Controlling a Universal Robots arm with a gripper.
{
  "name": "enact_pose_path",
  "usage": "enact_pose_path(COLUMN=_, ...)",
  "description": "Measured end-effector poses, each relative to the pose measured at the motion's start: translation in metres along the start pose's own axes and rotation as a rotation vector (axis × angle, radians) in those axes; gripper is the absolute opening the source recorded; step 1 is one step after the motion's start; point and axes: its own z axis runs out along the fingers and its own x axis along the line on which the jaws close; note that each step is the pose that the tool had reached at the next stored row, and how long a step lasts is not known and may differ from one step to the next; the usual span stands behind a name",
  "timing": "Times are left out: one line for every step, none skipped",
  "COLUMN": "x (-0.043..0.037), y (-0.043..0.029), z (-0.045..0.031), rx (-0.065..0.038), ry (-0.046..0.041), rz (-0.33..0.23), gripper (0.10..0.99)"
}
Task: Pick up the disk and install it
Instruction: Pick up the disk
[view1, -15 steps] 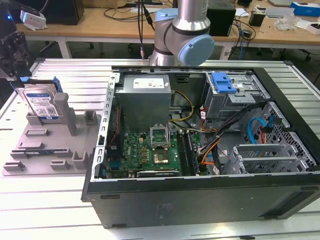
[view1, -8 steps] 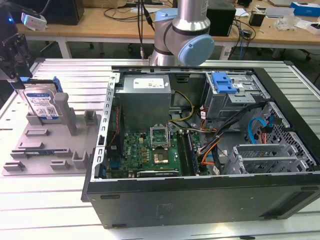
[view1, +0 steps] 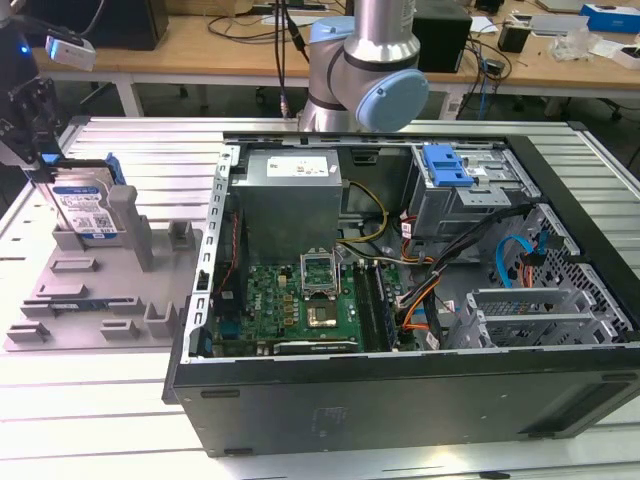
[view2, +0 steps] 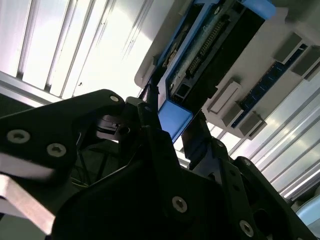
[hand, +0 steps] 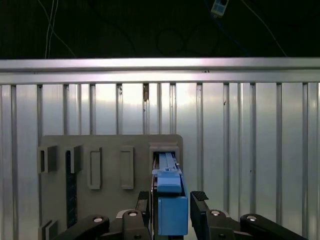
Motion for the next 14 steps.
enact_pose_path(x=0.0, y=0.0001, z=0.0011, rx=0.0, ry=0.0, rz=0.0, gripper=0.455)
enact_pose_path(x=0.0, y=0.0001, z=0.0023, rx=0.0, ry=0.0, rz=0.0, gripper=0.455)
enact_pose_path(x=0.0, y=0.0001, z=0.0033, rx=0.0, ry=0.0, rz=0.0, gripper=0.455)
enact_pose_path(x=-0.0001, y=0.0002, z=0.0043, rx=0.0, ry=0.0, rz=0.0, gripper=0.455)
enact_pose_path(x=-0.0001, y=0.0001, z=0.0052, rx=0.0, ry=0.0, rz=0.0, gripper=0.455)
enact_pose_path(x=-0.0001, y=0.0001, z=0.0063, rx=0.0, ry=0.0, rz=0.0, gripper=0.455)
enact_pose_path(x=-0.0001, y=0.0001, z=0.0072, rx=0.0, ry=0.0, rz=0.0, gripper=0.455)
enact_pose_path(x=-0.0001, y=0.0001, z=0.008, rx=0.0, ry=0.0, rz=0.0, gripper=0.455)
enact_pose_path(x=-0.0002, y=0.0001, z=0.0084, rx=0.0, ry=0.0, rz=0.0, gripper=0.455)
enact_pose_path(x=-0.0002, y=0.0001, z=0.0089, rx=0.0, ry=0.0, rz=0.0, gripper=0.455)
enact_pose_path(x=-0.0002, y=0.0001, z=0.0094, rx=0.0, ry=0.0, rz=0.0, gripper=0.455)
enact_pose_path(x=-0.0002, y=0.0002, z=0.0098, rx=0.0, ry=0.0, rz=0.0, gripper=0.455)
enact_pose_path(x=-0.0002, y=0.0002, z=0.01, rx=0.0, ry=-0.0002, rz=0.0, gripper=0.455)
enact_pose_path(x=-0.0002, y=0.0002, z=0.0101, rx=0.0, ry=-0.0005, rz=0.0, gripper=0.455)
